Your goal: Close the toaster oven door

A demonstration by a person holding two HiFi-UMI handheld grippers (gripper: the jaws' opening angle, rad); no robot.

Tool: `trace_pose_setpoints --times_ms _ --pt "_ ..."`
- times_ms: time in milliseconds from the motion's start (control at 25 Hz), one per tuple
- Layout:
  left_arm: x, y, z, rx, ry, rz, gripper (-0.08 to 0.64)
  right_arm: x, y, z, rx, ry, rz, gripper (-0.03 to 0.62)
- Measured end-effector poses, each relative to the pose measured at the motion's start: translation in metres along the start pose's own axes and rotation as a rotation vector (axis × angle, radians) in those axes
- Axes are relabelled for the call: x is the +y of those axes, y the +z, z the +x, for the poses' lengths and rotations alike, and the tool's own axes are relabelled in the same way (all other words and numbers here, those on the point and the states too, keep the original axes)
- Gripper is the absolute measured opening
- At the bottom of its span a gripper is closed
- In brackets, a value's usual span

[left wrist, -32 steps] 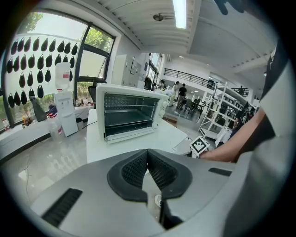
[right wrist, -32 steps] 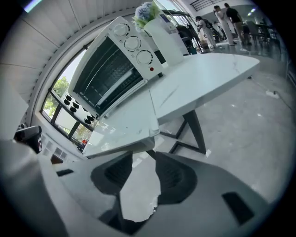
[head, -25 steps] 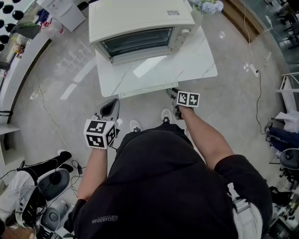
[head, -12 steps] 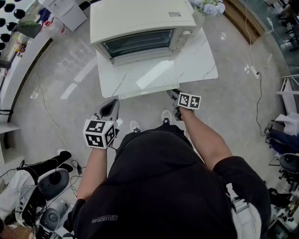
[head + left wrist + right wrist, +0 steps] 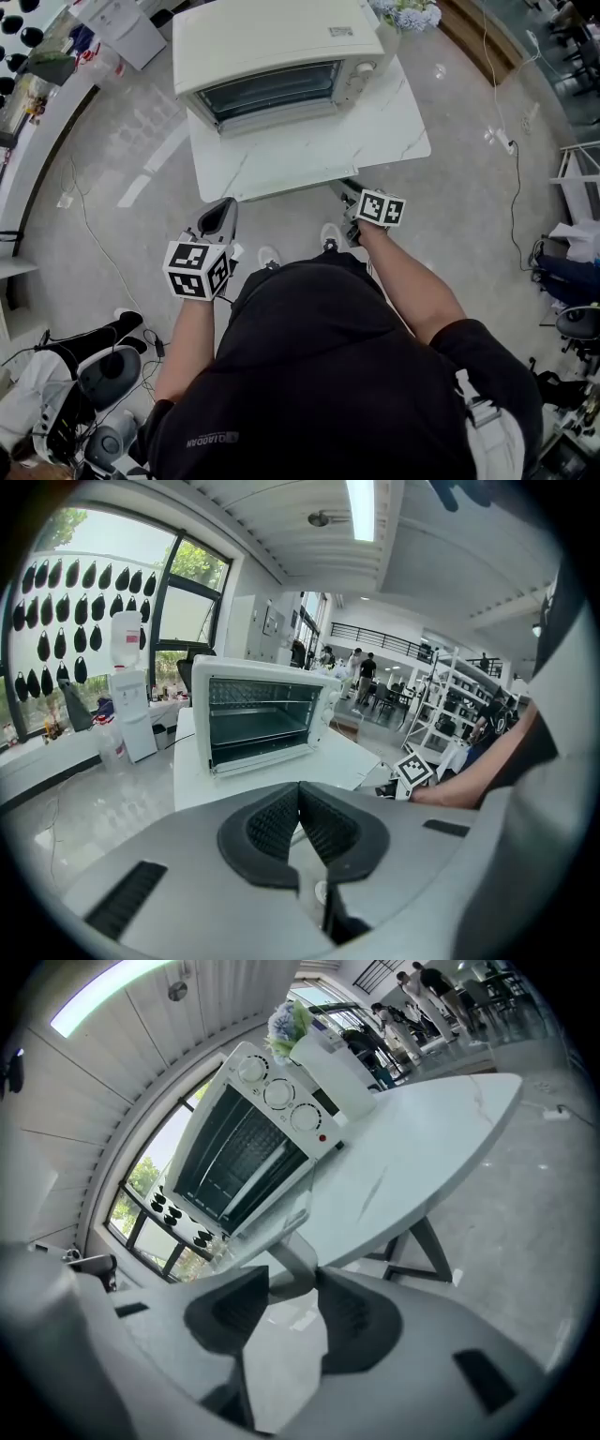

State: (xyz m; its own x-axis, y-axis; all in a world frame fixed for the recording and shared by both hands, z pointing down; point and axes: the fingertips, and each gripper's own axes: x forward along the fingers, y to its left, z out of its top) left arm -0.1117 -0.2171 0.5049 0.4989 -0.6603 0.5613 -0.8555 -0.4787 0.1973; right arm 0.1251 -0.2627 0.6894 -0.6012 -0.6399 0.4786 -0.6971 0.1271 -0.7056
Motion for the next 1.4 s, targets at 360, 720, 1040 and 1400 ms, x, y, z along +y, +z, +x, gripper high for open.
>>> trace_pose_setpoints --times_ms 360,720,1040,1400 --pt "-0.012 0.022 0.002 -0.05 -0.03 0.011 0.003 0.029 0.044 -0.017 -0.099 0.086 0.045 0.132" --pt "-0.013 0.026 -0.003 -0.071 -0.028 -0.001 0.003 0.067 0.084 -0.033 -0.184 0.205 0.072 0.129" --pt "-0.016 0.033 -0.004 -0.089 -0.037 0.003 0.003 0.09 0.118 -0.036 -0.225 0.231 0.103 0.129" --pt "-0.016 0.039 -0.004 -0.099 -0.039 0.008 0.003 0.107 0.145 -0.032 -0.248 0.248 0.107 0.13"
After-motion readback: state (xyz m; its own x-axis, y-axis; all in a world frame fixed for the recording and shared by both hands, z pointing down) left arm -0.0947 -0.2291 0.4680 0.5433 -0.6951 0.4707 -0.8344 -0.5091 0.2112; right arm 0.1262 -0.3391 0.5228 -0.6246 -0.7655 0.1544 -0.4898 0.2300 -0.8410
